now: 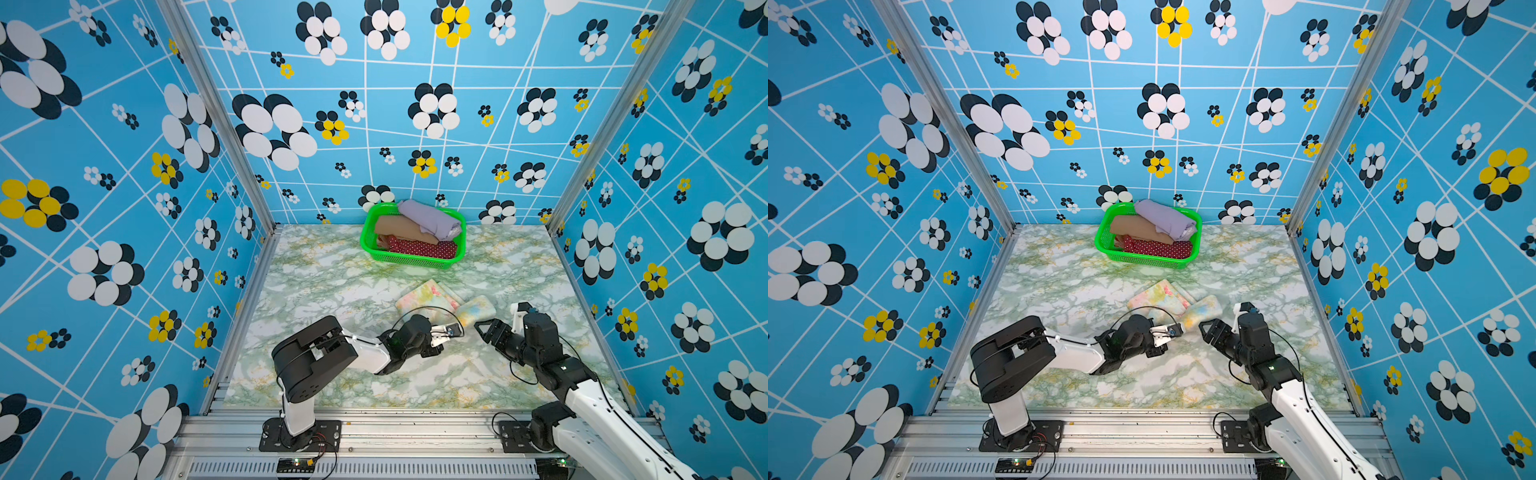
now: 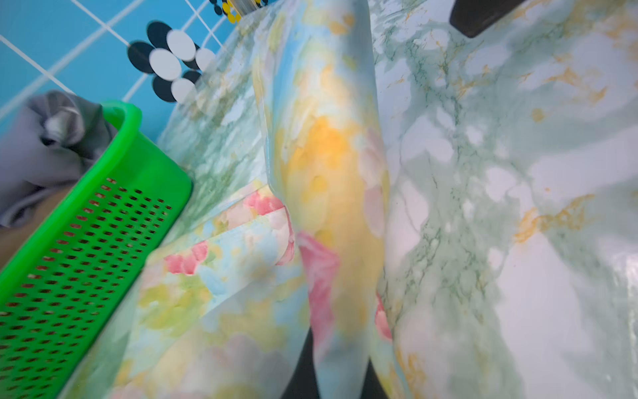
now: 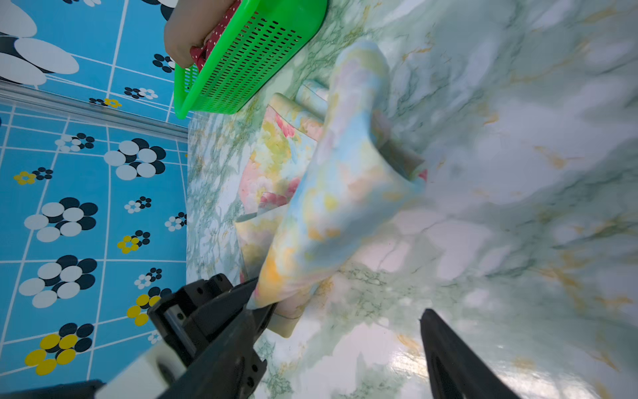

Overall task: Roll up the skirts
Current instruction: Roll the skirt at the center of the board.

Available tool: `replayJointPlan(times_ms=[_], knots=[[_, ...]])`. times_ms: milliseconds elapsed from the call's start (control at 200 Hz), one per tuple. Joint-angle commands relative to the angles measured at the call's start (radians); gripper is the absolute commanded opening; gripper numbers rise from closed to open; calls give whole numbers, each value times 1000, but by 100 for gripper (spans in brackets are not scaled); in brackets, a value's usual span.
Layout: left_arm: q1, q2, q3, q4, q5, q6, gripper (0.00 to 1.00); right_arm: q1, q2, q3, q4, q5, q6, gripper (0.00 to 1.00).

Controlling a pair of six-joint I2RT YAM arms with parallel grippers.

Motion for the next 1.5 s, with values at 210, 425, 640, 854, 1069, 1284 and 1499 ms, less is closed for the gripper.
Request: replayJointPlan(times_ms=[210, 425, 640, 854, 1069, 1284, 1499], knots=[[130, 101, 18, -41, 523, -501, 0, -4, 68, -76, 171, -47, 9, 80], [235, 172, 1, 182, 733, -733, 0, -4, 239, -99, 363, -126, 48, 79], [267, 299, 65, 284, 889, -862, 0, -3, 361, -124, 570, -132, 59, 76], [317, 440, 76, 582, 966, -1084, 0, -4, 596, -76, 747, -151, 53, 77], [343, 474, 88, 615, 1006, -1114, 0, -4, 808, -66, 942, -161, 119, 72], [342, 523, 150, 501, 1033, -1091, 0, 3, 891, -42, 1051, -154, 162, 67], [345, 510, 212, 288, 1025, -987, 1, 6, 908, -27, 1030, -135, 161, 0]])
